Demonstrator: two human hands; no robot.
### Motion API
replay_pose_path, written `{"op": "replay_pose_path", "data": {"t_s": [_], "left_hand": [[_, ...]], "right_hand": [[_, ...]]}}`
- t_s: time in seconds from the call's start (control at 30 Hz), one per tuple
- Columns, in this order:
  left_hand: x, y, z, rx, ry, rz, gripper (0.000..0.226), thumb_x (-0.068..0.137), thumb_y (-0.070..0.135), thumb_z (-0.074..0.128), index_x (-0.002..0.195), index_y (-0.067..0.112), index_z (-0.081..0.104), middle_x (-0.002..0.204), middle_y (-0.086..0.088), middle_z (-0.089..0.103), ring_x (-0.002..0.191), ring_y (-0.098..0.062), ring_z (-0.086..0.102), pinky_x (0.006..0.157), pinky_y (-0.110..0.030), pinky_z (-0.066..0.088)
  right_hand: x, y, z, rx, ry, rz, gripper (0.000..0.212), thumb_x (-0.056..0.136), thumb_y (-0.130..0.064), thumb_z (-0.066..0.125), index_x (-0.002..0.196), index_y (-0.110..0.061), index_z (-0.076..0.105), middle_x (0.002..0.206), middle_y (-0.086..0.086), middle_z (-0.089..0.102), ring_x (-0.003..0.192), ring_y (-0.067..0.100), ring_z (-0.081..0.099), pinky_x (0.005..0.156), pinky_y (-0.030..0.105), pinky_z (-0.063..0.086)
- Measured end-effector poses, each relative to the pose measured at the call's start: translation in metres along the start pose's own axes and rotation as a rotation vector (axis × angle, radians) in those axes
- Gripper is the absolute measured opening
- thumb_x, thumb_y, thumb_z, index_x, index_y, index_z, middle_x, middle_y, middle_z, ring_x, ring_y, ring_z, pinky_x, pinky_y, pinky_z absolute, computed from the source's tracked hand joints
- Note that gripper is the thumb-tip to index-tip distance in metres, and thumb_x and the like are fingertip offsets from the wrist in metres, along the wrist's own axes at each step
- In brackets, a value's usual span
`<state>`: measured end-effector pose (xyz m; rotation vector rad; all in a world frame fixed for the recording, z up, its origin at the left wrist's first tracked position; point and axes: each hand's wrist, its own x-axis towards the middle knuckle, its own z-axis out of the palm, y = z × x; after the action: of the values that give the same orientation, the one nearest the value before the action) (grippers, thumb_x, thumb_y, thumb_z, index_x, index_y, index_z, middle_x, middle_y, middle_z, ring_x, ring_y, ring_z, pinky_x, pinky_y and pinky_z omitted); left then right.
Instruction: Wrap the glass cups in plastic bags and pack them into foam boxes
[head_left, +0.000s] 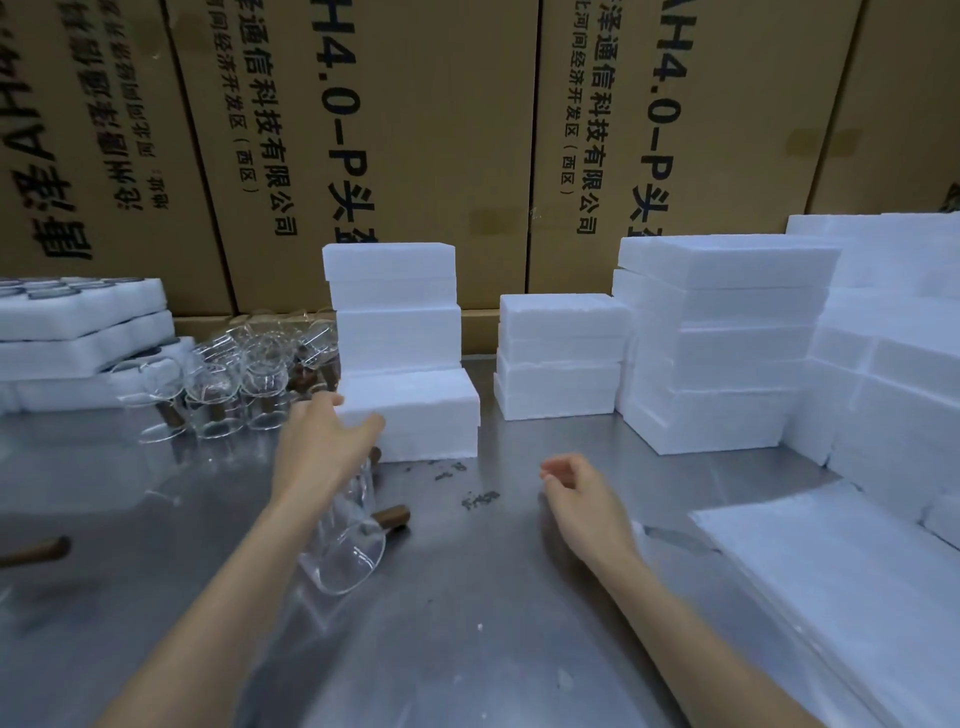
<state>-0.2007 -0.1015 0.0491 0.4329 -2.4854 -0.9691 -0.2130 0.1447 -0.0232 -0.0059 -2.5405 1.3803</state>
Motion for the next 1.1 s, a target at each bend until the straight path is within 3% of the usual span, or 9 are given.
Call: {"op": "replay_pose_path", "data": {"t_s": [0.1, 0.27, 0.37, 0.57, 0.67, 0.8, 0.87, 0.97, 1.1], "left_hand": [[-0.016, -0.009, 0.004, 0.124, -0.042, 0.039, 0.061, 0.080, 0.041, 0.062, 0.134, 0.016, 0.046, 0.136, -0.011, 0.040, 0.117, -0.032, 0.049, 0.097, -0.044, 0.044], [-0.021, -0.007, 0.002, 0.194, -0.153, 0.014, 0.037, 0.082, 0.034, 0.063, 0.114, 0.021, 0.051, 0.126, -0.007, 0.039, 0.104, -0.029, 0.054, 0.087, -0.042, 0.050], [-0.017, -0.007, -0.001, 0.206, -0.181, 0.024, 0.033, 0.083, 0.022, 0.063, 0.113, 0.019, 0.052, 0.126, -0.009, 0.042, 0.102, -0.030, 0.056, 0.088, -0.043, 0.051], [-0.013, -0.001, -0.008, 0.103, -0.181, 0.112, 0.038, 0.080, 0.017, 0.069, 0.115, 0.018, 0.057, 0.124, -0.006, 0.053, 0.098, -0.021, 0.056, 0.075, -0.032, 0.047], [-0.021, 0.012, -0.007, 0.035, -0.131, 0.249, 0.038, 0.079, 0.018, 0.070, 0.115, 0.020, 0.059, 0.124, -0.004, 0.053, 0.103, -0.017, 0.053, 0.081, -0.031, 0.043], [-0.038, 0.033, 0.000, -0.239, -0.179, 0.376, 0.035, 0.078, 0.023, 0.076, 0.111, 0.023, 0.062, 0.115, 0.004, 0.057, 0.099, -0.011, 0.054, 0.073, -0.024, 0.041], [-0.047, 0.044, 0.007, -0.449, -0.325, 0.318, 0.027, 0.081, 0.031, 0.075, 0.105, 0.026, 0.065, 0.108, 0.007, 0.063, 0.095, -0.009, 0.060, 0.068, -0.021, 0.045], [-0.061, 0.054, 0.022, -0.719, -0.536, 0.088, 0.017, 0.085, 0.039, 0.068, 0.095, 0.024, 0.070, 0.094, 0.007, 0.068, 0.080, -0.008, 0.068, 0.062, -0.022, 0.054], [-0.071, 0.054, 0.041, -0.833, -0.664, -0.113, 0.035, 0.092, 0.047, 0.055, 0.095, 0.015, 0.069, 0.087, 0.001, 0.074, 0.070, -0.019, 0.072, 0.063, -0.027, 0.059]], "right_hand": [[-0.011, -0.003, 0.000, -0.059, 0.013, -0.021, 0.016, 0.094, -0.025, 0.049, 0.107, -0.025, 0.059, 0.112, -0.006, 0.066, 0.105, 0.016, 0.060, 0.092, 0.032, 0.044], [-0.021, -0.005, -0.005, -0.085, -0.001, -0.035, 0.018, 0.093, -0.024, 0.050, 0.109, -0.023, 0.060, 0.113, -0.005, 0.066, 0.105, 0.015, 0.059, 0.078, 0.022, 0.036], [-0.022, -0.006, -0.006, -0.093, -0.011, -0.039, 0.019, 0.093, -0.022, 0.051, 0.109, -0.022, 0.060, 0.113, -0.006, 0.065, 0.105, 0.015, 0.058, 0.077, 0.021, 0.034], [-0.022, -0.008, -0.006, -0.081, -0.023, -0.036, 0.015, 0.092, -0.021, 0.048, 0.102, -0.028, 0.056, 0.105, -0.010, 0.064, 0.089, 0.009, 0.053, 0.072, 0.025, 0.034], [-0.023, -0.009, -0.007, -0.052, -0.030, -0.050, 0.014, 0.093, -0.020, 0.048, 0.102, -0.028, 0.056, 0.105, -0.009, 0.064, 0.093, 0.011, 0.056, 0.074, 0.025, 0.036], [-0.025, -0.019, -0.012, 0.199, 0.025, -0.094, 0.010, 0.093, -0.030, 0.053, 0.102, -0.028, 0.056, 0.107, -0.004, 0.065, 0.094, 0.010, 0.058, 0.076, 0.024, 0.041], [-0.028, -0.028, -0.017, 0.419, 0.018, -0.082, 0.013, 0.093, -0.038, 0.053, 0.104, -0.033, 0.053, 0.108, -0.005, 0.063, 0.089, 0.010, 0.059, 0.072, 0.023, 0.042], [-0.029, -0.033, -0.026, 0.637, -0.074, -0.005, 0.018, 0.090, -0.049, 0.053, 0.107, -0.042, 0.052, 0.099, -0.014, 0.065, 0.075, 0.009, 0.063, 0.066, 0.026, 0.049], [-0.030, -0.035, -0.033, 0.685, -0.145, 0.041, 0.015, 0.086, -0.042, 0.062, 0.078, -0.029, 0.063, 0.068, -0.007, 0.064, 0.048, 0.007, 0.050, 0.046, 0.020, 0.043]]}}
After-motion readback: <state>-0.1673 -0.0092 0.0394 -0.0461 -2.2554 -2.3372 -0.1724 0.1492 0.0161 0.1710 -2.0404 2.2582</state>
